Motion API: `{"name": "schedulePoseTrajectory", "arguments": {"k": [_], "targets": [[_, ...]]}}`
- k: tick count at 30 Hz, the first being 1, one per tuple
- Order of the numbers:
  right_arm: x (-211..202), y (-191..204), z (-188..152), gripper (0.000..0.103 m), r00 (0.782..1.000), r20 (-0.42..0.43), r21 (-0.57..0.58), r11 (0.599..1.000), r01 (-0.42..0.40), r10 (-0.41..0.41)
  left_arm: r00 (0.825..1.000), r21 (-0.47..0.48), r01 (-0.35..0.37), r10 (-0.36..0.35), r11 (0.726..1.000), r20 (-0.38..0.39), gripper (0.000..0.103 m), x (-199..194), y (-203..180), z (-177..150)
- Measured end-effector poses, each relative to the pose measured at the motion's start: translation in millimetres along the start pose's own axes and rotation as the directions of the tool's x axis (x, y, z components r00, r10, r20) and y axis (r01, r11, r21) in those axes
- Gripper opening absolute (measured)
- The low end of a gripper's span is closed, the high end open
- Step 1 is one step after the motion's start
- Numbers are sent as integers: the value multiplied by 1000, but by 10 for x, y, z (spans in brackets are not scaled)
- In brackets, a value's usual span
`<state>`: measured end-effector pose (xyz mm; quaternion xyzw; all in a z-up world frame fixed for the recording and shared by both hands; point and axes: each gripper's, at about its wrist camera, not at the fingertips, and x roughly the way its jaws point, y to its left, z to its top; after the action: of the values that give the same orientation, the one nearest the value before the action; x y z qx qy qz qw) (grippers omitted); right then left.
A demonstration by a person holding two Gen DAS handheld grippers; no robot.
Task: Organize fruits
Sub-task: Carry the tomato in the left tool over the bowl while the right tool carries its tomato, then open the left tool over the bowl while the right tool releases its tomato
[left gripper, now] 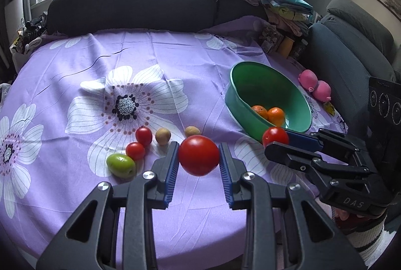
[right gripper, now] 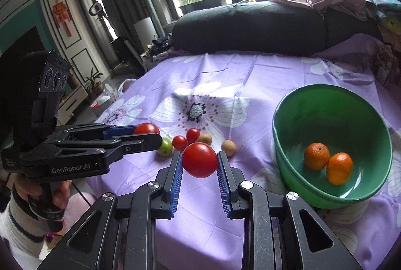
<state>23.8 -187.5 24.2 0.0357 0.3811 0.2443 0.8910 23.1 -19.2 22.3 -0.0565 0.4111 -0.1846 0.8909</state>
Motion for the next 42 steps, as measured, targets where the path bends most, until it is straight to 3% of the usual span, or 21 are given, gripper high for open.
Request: {"name": "schedulePoseTrajectory", "arguments": {"k": [23,33,42], "targets": [[-182,-577,158,29,990,60,103,987,121,-128,997,182,82,-83,980,-5,31,507,-577,532],[-221,-944,134,29,980,50,170,968,183,-194,991,228,131,-120,965,-59,31,911,-825,663],[-102,-1144,38,29,969,-15,181,953,244,-245,986,265,132,-98,955,-137,31,1261,-918,577]]}}
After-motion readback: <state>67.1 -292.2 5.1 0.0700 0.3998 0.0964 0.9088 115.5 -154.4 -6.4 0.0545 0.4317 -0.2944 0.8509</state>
